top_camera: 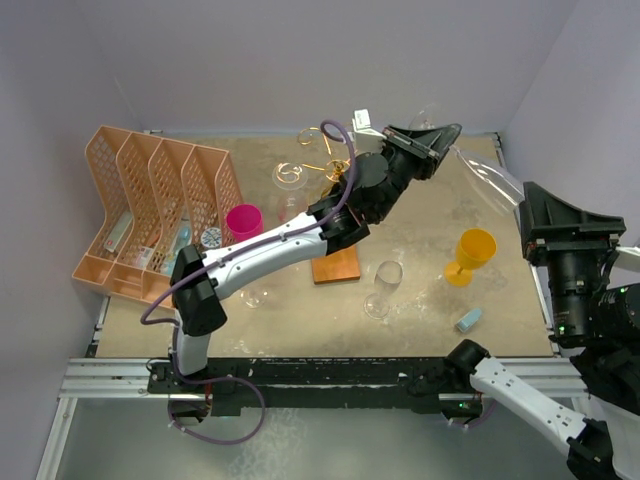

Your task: Place the wine glass upside down on the wine glass rack

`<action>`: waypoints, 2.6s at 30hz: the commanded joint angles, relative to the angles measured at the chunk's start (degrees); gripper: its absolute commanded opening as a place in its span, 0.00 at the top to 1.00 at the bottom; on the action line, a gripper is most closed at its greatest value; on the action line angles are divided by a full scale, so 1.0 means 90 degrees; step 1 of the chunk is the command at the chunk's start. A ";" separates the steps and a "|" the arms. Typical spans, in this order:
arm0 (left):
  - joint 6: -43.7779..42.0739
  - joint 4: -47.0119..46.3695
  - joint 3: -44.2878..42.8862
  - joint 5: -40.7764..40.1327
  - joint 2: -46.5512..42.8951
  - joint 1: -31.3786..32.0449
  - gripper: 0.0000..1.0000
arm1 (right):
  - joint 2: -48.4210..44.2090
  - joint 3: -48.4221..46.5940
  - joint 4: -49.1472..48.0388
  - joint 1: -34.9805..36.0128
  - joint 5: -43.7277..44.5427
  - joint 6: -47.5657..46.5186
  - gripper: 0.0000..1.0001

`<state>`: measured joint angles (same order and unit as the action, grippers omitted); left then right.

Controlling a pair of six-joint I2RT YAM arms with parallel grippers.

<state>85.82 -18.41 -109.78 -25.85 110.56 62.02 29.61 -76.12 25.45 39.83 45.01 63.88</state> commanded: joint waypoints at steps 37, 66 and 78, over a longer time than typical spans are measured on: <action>-0.7157 0.1250 0.0991 0.2980 -0.2671 -0.0008 1.00 | 0.1447 0.0191 -0.1263 0.0026 -0.4306 -0.4177 0.44; -0.6413 0.0971 0.1529 0.4338 -0.2965 -0.0011 1.00 | 0.1642 0.0900 -0.2706 0.0024 -0.5285 -0.4752 0.74; -0.6531 0.1225 0.1790 0.3634 -0.3267 -0.0006 0.75 | 0.1462 0.1125 -0.3007 0.0021 -0.4357 -0.4642 1.00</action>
<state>26.41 -6.22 -93.80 7.07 84.18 60.80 43.35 -66.35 3.68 40.25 -0.69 22.00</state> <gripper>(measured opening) 0.180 0.236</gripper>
